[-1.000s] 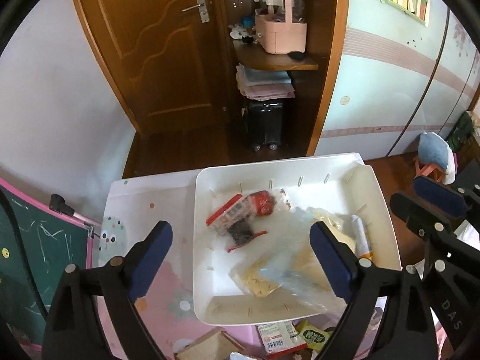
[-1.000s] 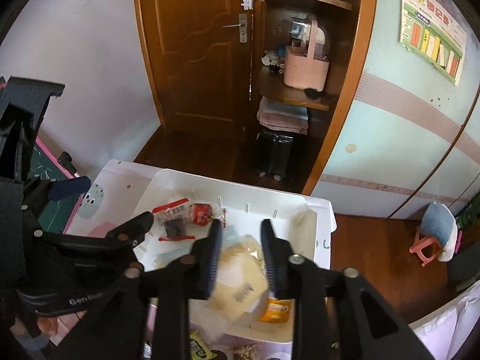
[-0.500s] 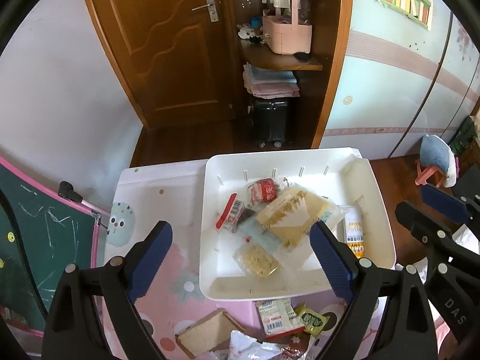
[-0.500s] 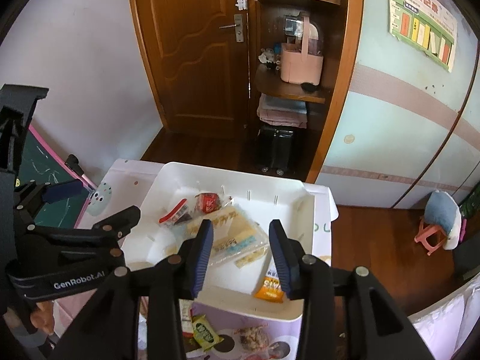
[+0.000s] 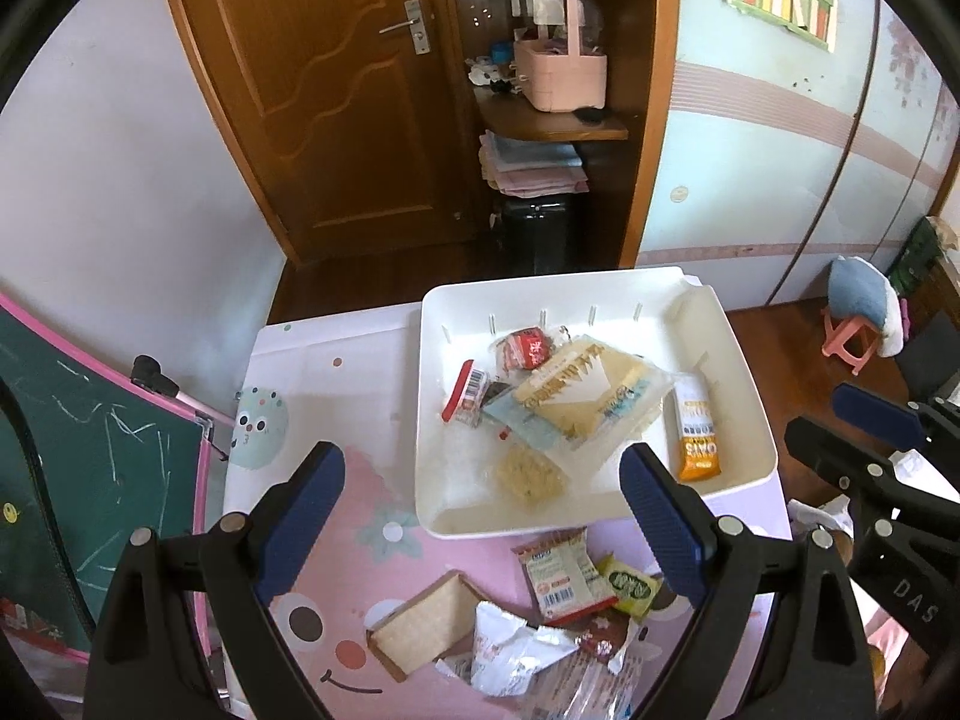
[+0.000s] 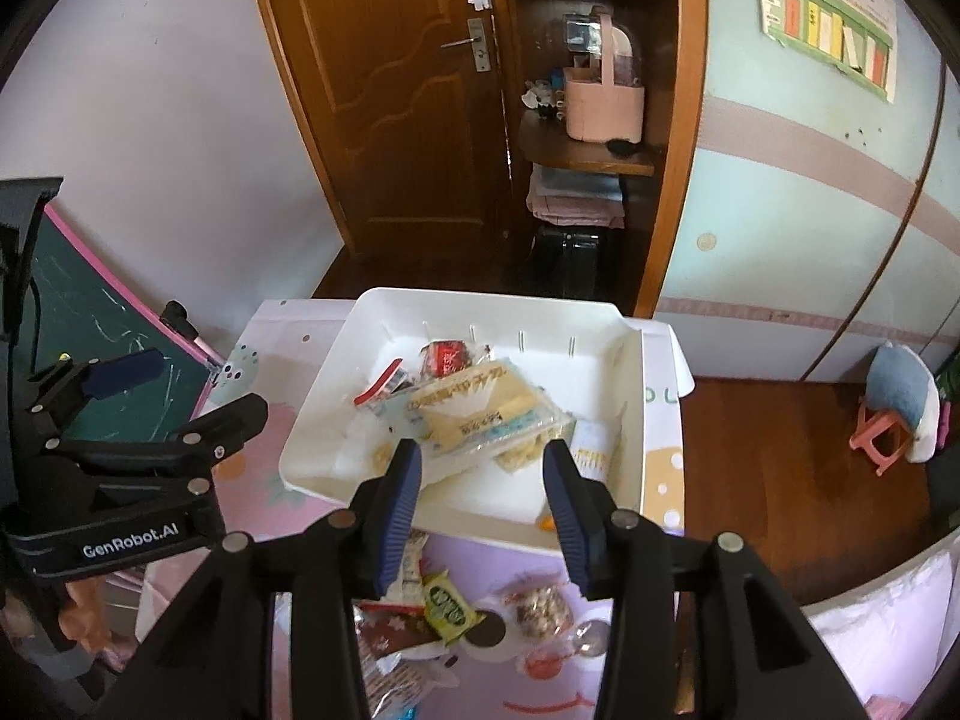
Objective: Organize snacks
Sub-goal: 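Withdraw both tools from the tray toward the remaining snacks, then grasp the white printed bag with the left gripper while the right grasps the clear bread bag, then carry both bags over the white tray and open both grippers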
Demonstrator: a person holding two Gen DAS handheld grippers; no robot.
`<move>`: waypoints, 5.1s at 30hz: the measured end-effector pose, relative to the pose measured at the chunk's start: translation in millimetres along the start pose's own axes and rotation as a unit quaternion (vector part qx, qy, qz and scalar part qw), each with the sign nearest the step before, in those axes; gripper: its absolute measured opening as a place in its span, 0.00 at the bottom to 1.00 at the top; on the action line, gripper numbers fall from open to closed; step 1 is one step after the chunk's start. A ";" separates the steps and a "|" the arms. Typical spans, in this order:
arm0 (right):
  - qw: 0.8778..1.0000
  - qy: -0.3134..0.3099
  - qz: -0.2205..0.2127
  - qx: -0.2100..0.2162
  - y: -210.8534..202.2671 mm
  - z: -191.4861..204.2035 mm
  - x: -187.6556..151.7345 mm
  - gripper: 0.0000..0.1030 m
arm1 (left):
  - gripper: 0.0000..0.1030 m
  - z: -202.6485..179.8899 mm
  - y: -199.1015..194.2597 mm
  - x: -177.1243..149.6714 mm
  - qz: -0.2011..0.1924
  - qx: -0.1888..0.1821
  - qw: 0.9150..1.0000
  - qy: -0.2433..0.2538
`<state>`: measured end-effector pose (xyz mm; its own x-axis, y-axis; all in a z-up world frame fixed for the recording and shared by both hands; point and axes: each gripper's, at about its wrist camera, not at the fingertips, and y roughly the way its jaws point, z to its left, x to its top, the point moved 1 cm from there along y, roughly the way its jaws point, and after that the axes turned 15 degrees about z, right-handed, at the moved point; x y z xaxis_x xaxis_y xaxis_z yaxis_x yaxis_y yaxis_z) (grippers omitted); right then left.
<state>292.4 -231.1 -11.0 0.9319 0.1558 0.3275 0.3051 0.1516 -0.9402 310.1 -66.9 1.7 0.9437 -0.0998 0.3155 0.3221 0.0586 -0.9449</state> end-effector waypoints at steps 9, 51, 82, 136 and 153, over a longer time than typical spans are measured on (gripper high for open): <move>1.000 0.025 0.007 0.015 -15.9 18.3 -39.4 0.47 | 0.90 20.0 -9.6 -30.7 0.000 -0.020 1.000 0.017; 0.976 0.160 0.143 0.044 144.1 76.5 -180.2 0.80 | 0.90 13.2 151.7 -141.1 0.185 -0.093 0.971 0.119; 0.974 0.148 0.164 0.045 169.8 74.0 -169.0 0.62 | 0.45 23.8 200.3 -146.9 0.232 -0.137 0.960 0.078; 0.999 0.021 -0.034 -0.002 -21.9 14.0 -13.3 0.45 | 0.33 5.6 -8.3 -11.9 0.006 -0.132 0.991 0.017; 0.998 0.055 0.008 0.008 56.1 -40.9 47.1 0.50 | 0.38 -34.9 82.0 60.3 0.049 -0.066 0.997 0.007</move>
<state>361.4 -255.2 -52.1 0.9530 0.0497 0.2989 0.2872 0.1665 -0.9433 390.8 -102.8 -59.9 0.9685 -0.1144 0.2211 0.2151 -0.0622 -0.9746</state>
